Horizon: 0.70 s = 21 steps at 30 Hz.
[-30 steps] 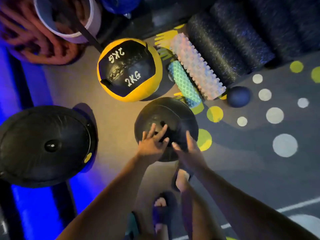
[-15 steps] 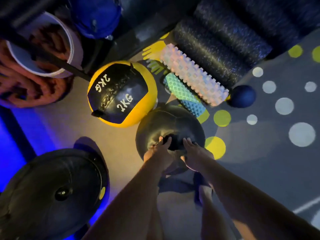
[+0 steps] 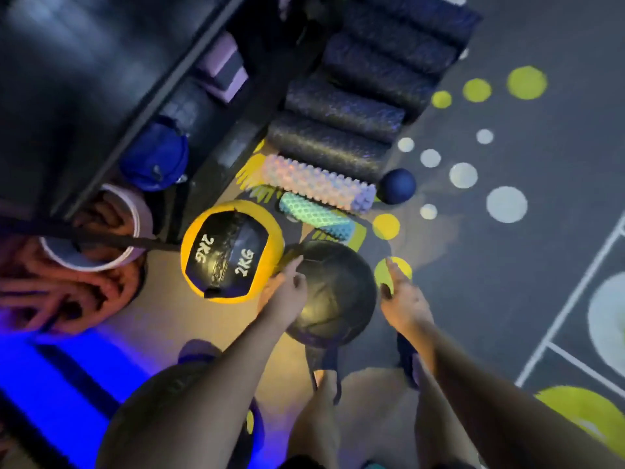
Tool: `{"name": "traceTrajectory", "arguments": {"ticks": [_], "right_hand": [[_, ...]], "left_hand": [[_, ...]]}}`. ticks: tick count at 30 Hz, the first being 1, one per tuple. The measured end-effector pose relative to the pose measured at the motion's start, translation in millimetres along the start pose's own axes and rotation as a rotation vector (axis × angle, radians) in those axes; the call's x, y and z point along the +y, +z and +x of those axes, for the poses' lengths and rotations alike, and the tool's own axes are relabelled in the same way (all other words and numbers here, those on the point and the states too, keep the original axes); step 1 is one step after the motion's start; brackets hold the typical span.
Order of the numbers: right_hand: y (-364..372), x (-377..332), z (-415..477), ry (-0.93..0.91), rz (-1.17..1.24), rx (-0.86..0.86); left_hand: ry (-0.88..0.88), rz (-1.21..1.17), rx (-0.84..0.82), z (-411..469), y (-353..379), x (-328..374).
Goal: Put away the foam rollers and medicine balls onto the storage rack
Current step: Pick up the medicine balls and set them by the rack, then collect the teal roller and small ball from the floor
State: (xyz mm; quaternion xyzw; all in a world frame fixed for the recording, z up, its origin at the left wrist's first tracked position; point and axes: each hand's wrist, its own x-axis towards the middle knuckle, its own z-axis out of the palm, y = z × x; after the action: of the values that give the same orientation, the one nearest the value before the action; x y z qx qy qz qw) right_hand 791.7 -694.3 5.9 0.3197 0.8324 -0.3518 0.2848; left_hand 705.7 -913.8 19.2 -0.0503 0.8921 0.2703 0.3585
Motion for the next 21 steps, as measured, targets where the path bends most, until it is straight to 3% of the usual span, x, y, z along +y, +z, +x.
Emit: {"name": "traceTrajectory", "arguments": {"ticks": [5,10,21], "right_hand": [[-43.0,59.6,-50.7,0.055,0.279,0.172],[-74.5,172.6,-89.0,0.249,0.521,0.367],[-195.2,572.0,-227.3,0.717,0.737,0.707]], "left_hand": [[0.132,-0.161,-0.048,-38.3,37.9,90.8],[0.25,-0.261,-0.122,-87.7,146.9,185.7],[0.43,0.014,-0.514,-251.4,491.9,380.9]]}}
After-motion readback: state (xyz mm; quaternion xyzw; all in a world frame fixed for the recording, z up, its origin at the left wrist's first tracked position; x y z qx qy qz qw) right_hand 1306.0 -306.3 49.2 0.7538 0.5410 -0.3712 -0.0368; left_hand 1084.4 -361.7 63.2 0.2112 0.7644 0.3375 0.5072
